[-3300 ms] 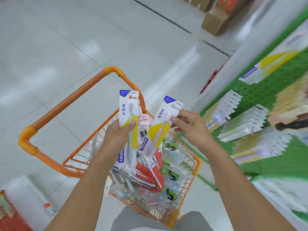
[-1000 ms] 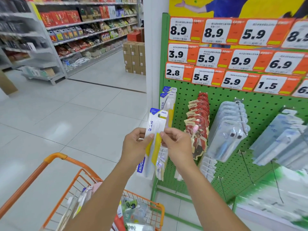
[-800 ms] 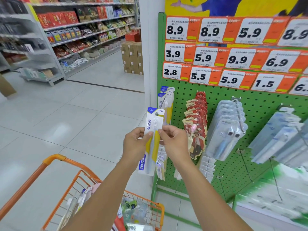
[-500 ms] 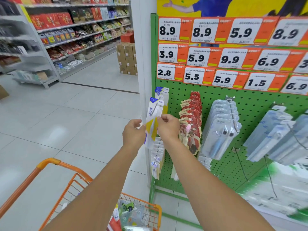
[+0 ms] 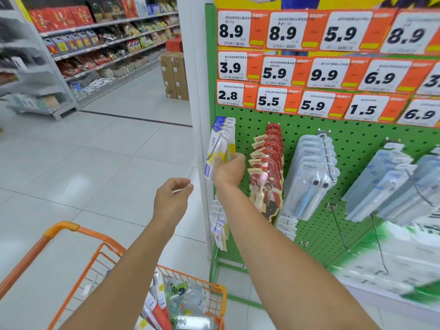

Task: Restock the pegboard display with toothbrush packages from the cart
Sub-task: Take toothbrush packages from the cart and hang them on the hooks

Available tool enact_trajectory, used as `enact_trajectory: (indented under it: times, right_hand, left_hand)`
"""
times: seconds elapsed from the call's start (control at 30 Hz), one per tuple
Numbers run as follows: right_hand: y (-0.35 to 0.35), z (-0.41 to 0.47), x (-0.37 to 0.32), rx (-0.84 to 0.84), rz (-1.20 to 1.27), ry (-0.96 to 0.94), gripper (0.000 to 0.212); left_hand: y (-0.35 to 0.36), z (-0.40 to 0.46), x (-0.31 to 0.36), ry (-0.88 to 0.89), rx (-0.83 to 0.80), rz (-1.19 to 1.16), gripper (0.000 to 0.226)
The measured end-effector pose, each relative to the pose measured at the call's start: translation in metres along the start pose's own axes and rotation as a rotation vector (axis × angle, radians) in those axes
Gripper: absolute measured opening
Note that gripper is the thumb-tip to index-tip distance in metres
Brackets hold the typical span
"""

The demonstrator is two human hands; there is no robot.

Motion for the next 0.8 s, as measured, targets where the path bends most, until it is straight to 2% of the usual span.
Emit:
enact_trajectory:
  times: [0.1,0.17,0.2,0.27,0.3,0.37,0.43,0.57,0.63,0.7,0.8]
  right_hand:
    - [-0.010,-0.047,0.024,-0.051,0.105,-0.013,0.053]
    - [-0.016,-0.085,0.060,-0.164,0.057,-0.035,0.039]
    - [-0.011,-0.105,0.087,-0.297,-0.039,-0.044,0.029]
    - [0.002,-0.155,0.163,-0.680,-0.348,-0.003,0.021]
    - [0.003,-0.178,0.203,-0.853,-0.527,0.014,0.024]
    - [-0.004,-0.210,0.259,-1.023,-0.805,-0.038,0.035]
    - [0.002,-0.228,0.280,-1.027,-0.928,-0.157,0.041]
    - [0.057,-0.274,0.288,-1.062,-0.911,-0.333,0.049]
    - [0.083,-0.282,0.309,-1.036,-0.953,-0.272,0.068]
    - [0.098,-0.281,0.335,-0.956,-0.998,-0.121,0.084]
    - [0.108,-0.276,0.363,-0.840,-1.045,-0.013,0.090]
  left_hand:
    - [-0.014,-0.003,-0.034,-0.025,-0.076,0.053,0.008]
    - [-0.033,-0.014,-0.085,-0.051,-0.136,0.188,0.004]
    - [-0.049,-0.023,-0.117,-0.069,-0.148,0.273,0.002]
    - [-0.095,-0.044,-0.182,-0.120,-0.125,0.436,0.005]
    - [-0.121,-0.055,-0.210,-0.139,-0.100,0.505,0.009]
    - [-0.170,-0.075,-0.255,-0.171,-0.044,0.623,0.022]
    - [-0.211,-0.090,-0.287,-0.195,0.011,0.682,0.034]
    - [-0.261,-0.109,-0.334,-0.305,0.096,0.653,0.048]
    - [-0.272,-0.108,-0.348,-0.297,0.103,0.658,0.044]
    - [-0.278,-0.106,-0.359,-0.284,0.103,0.675,0.032]
    - [-0.279,-0.106,-0.381,-0.338,0.065,0.732,0.035]
Point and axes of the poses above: each hand's wrist, its own z-axis towards the middle knuckle, its own y-axis out of the palm, x = y × z, the point moved 10 cm from there along z, towards the middle knuckle, and after that the axes turned 11 degrees about x, right-handed, at the moved point
